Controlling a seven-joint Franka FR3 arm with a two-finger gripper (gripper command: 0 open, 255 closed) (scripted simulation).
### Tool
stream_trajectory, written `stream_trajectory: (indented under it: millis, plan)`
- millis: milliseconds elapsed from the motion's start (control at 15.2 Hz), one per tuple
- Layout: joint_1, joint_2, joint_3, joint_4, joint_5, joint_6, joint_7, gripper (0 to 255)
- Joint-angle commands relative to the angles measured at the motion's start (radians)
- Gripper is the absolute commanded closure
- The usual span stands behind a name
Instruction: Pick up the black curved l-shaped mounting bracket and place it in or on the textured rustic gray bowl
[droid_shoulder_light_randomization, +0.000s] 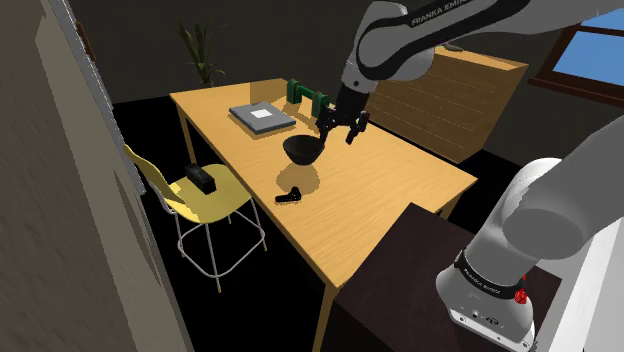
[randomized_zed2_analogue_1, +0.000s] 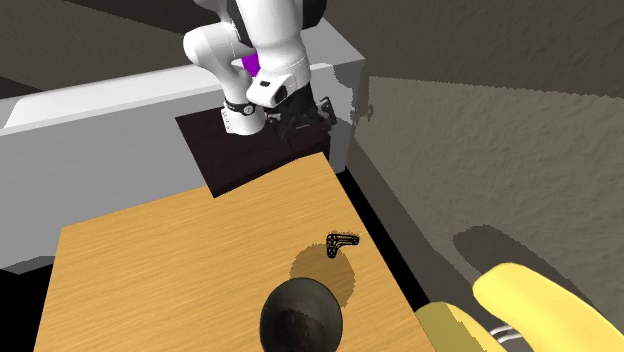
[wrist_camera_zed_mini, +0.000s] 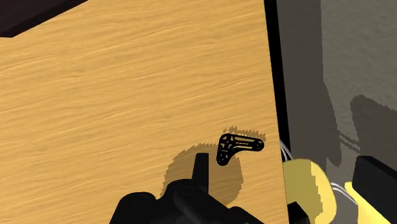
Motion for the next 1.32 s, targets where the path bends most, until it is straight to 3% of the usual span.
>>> stream_trajectory:
  millis: [0,660,1254]
  plan:
    - [0.000,0.082,0.005,0.011,0.014,0.077,0.019,0]
    - [0.000,0.473,0.007,0.139,0.093,0.354,0.080,0]
    - [-0.019,0.830,0.013,0.360,0.171,0.499,0.124,0]
